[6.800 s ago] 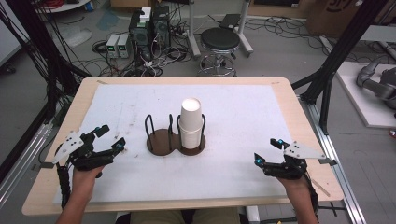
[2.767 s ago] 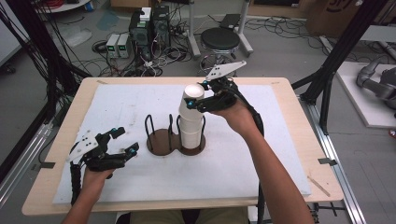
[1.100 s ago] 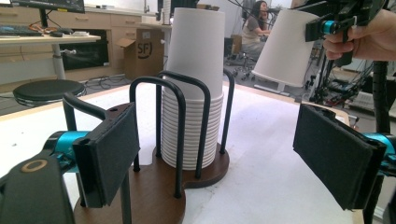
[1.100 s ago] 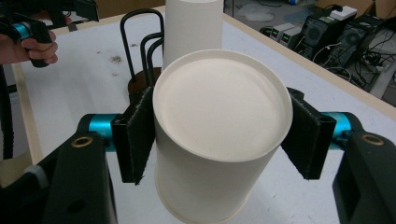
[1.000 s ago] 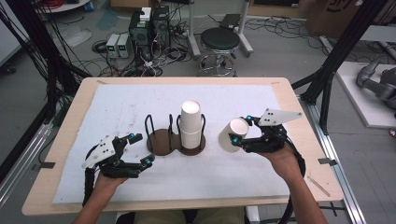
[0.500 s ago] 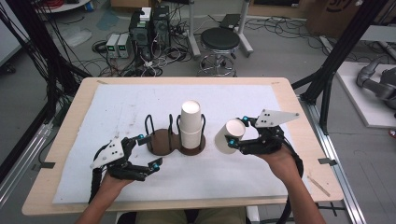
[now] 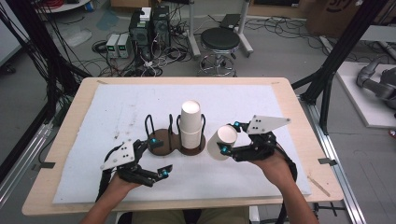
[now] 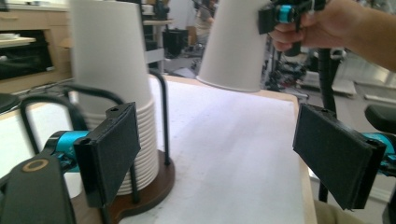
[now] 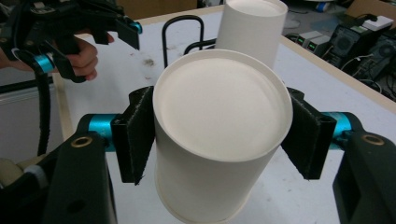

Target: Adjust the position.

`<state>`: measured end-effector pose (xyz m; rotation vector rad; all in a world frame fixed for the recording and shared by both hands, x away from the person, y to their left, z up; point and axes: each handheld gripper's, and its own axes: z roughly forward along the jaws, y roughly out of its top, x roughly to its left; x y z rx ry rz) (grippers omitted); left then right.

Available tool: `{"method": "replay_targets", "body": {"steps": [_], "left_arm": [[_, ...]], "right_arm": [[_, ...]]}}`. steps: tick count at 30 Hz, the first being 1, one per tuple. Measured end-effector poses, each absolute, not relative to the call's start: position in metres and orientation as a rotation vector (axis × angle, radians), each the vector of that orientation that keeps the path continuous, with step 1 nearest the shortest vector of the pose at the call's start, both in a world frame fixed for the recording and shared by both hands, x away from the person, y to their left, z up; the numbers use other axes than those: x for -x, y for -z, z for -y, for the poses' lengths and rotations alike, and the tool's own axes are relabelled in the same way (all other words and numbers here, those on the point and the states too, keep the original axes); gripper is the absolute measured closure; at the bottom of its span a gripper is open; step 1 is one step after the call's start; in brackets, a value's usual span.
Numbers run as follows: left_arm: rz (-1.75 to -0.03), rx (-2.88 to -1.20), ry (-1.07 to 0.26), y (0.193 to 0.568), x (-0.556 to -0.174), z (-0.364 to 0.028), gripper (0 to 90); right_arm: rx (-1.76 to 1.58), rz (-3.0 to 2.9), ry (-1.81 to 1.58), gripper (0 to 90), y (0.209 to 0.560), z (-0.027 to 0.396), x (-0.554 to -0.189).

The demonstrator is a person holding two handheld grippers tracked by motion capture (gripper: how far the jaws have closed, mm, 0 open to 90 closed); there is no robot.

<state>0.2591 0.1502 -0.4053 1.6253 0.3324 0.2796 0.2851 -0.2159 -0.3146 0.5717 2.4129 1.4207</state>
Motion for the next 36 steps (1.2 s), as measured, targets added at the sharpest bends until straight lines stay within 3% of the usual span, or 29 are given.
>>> {"method": "replay_targets", "body": {"steps": [22, 36], "left_arm": [[-0.209, -1.651, -0.169, 0.411, -0.279, -0.082, 14.5], [-0.188, -1.629, -0.176, 0.416, -0.283, -0.069, 14.5]], "right_arm": [[-0.500, -2.488, -1.462, 33.3, 0.318, 0.198, -0.275], [-0.457, -2.523, -1.466, 33.4, 0.319, 0.185, -0.272]]}}
